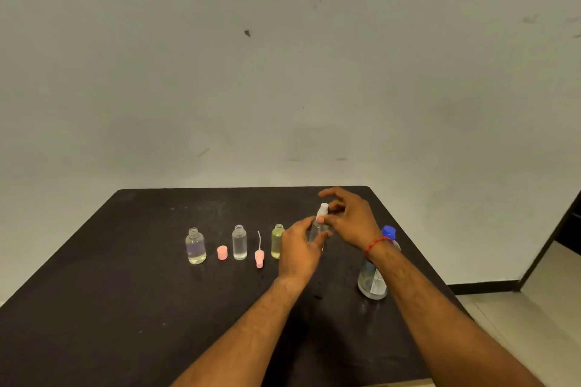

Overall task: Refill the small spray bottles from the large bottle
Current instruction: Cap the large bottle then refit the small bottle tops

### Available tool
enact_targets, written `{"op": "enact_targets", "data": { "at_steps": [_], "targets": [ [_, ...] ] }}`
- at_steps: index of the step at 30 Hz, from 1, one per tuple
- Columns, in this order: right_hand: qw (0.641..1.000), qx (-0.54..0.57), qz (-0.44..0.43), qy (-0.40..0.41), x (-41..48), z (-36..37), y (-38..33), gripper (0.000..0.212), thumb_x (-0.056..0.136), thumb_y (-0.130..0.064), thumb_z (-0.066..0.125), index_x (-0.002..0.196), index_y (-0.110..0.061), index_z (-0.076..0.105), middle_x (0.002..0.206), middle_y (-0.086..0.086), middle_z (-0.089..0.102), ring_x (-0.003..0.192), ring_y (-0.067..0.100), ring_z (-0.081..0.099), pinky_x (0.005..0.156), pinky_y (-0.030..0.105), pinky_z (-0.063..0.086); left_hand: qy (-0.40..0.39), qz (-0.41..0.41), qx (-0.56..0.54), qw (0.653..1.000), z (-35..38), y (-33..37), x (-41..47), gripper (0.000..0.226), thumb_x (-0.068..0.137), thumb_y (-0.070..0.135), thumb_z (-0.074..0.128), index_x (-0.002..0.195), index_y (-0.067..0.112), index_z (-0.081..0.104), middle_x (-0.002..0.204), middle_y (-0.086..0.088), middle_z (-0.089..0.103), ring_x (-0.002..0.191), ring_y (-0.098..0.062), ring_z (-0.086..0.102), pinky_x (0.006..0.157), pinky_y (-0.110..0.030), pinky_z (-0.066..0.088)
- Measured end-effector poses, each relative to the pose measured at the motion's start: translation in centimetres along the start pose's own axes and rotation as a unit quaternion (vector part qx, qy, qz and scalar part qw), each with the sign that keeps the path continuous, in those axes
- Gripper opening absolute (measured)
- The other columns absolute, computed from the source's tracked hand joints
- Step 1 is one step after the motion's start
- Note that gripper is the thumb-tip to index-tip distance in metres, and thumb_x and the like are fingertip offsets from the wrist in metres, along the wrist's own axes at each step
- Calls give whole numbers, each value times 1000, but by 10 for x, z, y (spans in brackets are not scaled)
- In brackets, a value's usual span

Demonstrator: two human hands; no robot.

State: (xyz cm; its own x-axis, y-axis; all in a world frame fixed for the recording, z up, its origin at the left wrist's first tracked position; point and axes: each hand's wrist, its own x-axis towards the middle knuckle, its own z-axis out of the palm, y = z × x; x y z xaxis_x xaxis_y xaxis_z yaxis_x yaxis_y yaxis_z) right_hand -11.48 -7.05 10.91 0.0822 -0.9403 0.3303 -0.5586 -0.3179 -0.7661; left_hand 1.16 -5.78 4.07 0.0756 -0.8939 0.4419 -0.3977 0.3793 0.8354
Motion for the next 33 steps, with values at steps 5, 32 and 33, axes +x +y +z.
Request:
{"op": "enact_targets", "data": {
  "at_steps": [5,32,33],
  "targets": [
    [1000,5,3,8,-5,4,2,52,75,-24,82,118,-27,54,93,-4,63,82,7,62,66,15,51,3,-11,-9,1000,1,-4,-1,27,89,27,75,115,22,72,107,9,72,97,-3,66,78,-6,48],
    [996,52,64,38,-4,22,10,26,83,0,71,101,-19,69,94,-6,70,89,7,66,86,27,57,-20,-19,-15,1000,3,-1,-2,21,90,25,73,111,22,74,91,12,73,78,-2,67,71,-15,53],
    [995,44,69,49,-4,24,10,26,83,-3,72,101,-20,68,92,-6,69,87,6,65,83,24,57,-19,-19,-16,1000,4,-1,-2,18,90,24,73,108,22,74,87,13,72,74,0,66,68,-15,53]
  ]
}}
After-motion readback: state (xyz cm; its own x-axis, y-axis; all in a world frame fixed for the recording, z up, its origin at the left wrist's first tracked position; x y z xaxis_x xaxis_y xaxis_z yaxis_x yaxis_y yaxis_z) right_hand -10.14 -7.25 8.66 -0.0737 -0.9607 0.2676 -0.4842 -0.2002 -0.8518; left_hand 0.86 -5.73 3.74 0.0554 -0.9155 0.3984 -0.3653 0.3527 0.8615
